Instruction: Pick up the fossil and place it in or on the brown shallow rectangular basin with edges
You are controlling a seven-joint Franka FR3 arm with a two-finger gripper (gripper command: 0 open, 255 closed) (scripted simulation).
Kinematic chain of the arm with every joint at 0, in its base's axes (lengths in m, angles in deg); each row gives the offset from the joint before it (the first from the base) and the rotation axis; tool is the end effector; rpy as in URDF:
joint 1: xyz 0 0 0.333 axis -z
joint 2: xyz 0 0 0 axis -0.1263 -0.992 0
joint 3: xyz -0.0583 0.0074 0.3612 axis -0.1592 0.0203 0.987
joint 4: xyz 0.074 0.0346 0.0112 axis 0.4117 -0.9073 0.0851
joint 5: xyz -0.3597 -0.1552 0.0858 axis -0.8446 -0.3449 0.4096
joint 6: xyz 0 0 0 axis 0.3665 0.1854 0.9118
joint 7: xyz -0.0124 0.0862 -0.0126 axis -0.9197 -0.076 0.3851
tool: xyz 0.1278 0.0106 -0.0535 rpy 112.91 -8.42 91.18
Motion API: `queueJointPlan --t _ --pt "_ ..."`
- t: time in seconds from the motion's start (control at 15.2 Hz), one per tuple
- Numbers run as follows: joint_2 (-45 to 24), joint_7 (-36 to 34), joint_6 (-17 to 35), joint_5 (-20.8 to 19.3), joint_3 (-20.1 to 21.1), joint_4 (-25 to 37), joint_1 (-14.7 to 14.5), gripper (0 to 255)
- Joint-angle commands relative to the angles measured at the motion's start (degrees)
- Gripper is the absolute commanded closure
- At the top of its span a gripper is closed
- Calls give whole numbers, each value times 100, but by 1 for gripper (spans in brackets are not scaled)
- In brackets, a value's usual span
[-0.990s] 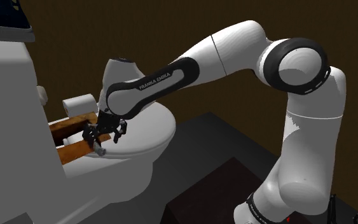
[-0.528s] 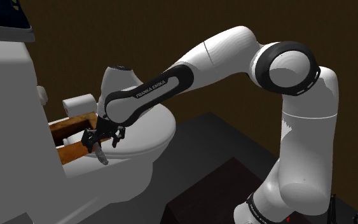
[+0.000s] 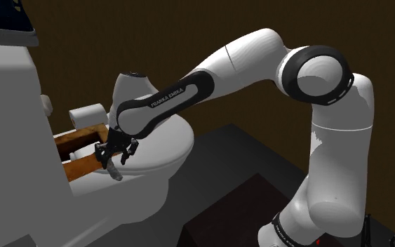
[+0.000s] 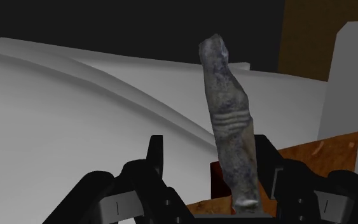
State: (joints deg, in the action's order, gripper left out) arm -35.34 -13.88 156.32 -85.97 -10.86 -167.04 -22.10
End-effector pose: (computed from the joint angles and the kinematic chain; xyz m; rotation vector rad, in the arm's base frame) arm 0.5525 0.3806 0.2923 -2.9412 -0.0294 -0.0059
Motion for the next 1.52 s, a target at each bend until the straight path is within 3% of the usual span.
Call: queueJointPlan --t 0.0,0.33,1.45 --pt "-20 2 35 4 25 5 -23 255" --pt "-24 7 22 5 21 22 -24 255" --pt "708 22 -1047 242 166 392 107 255"
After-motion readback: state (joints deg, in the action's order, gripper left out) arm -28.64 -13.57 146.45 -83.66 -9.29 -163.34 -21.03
